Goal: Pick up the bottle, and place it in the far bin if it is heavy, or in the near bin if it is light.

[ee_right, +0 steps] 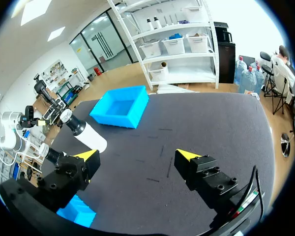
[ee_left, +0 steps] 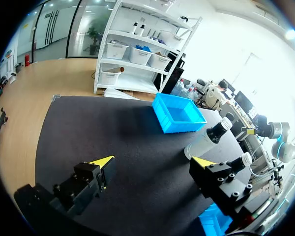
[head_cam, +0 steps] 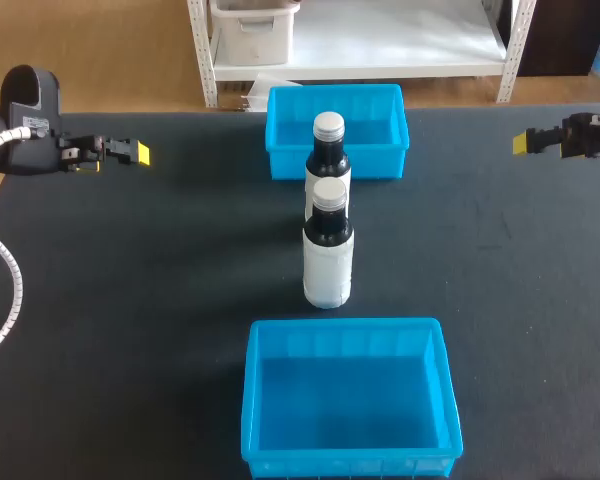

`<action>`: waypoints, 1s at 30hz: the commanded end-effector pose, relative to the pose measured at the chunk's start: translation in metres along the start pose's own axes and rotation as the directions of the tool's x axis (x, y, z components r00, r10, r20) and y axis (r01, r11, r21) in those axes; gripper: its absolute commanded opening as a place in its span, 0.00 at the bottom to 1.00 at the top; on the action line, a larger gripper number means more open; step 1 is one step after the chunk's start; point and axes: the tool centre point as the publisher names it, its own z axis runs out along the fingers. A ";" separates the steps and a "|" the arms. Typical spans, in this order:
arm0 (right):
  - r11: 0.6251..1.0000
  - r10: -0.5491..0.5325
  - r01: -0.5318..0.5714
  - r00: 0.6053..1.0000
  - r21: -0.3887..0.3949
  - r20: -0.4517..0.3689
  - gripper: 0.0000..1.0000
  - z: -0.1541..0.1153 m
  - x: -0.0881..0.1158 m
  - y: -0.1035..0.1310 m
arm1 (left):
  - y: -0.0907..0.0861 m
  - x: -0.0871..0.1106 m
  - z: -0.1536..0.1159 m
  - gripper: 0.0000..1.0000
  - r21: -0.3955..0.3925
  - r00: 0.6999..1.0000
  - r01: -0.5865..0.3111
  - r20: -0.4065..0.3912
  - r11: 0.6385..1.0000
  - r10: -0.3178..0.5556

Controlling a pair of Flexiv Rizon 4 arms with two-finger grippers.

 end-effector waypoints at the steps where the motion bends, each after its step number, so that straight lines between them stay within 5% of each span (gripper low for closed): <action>1: 1.000 0.001 -0.001 1.000 0.004 0.001 1.00 -0.001 0.000 0.001 | 0.000 0.000 0.000 1.00 0.000 1.000 0.000 0.000 1.000 0.000; 15: 1.000 0.001 -0.001 1.000 0.004 0.001 1.00 -0.001 0.000 0.001 | 0.000 0.000 0.000 1.00 0.000 1.000 0.000 0.000 1.000 0.000; 18: 0.975 -0.171 0.164 0.985 -0.149 -0.033 1.00 -0.004 -0.004 -0.012 | 0.000 0.000 0.000 1.00 0.000 1.000 0.000 0.000 1.000 0.000; 21: 0.859 -0.429 0.381 0.900 -0.342 -0.075 1.00 -0.008 -0.008 -0.018 | 0.000 0.000 0.000 1.00 0.000 1.000 0.000 0.000 1.000 0.000; 25: 0.541 -0.724 0.540 0.689 -0.645 -0.030 1.00 -0.027 -0.008 -0.017 | 0.000 0.000 0.000 1.00 0.000 1.000 0.000 0.000 1.000 0.000; 30: 0.541 -0.724 0.540 0.689 -0.645 -0.030 1.00 -0.027 -0.008 -0.017 | 0.000 0.000 0.000 1.00 0.000 1.000 0.000 0.000 1.000 0.000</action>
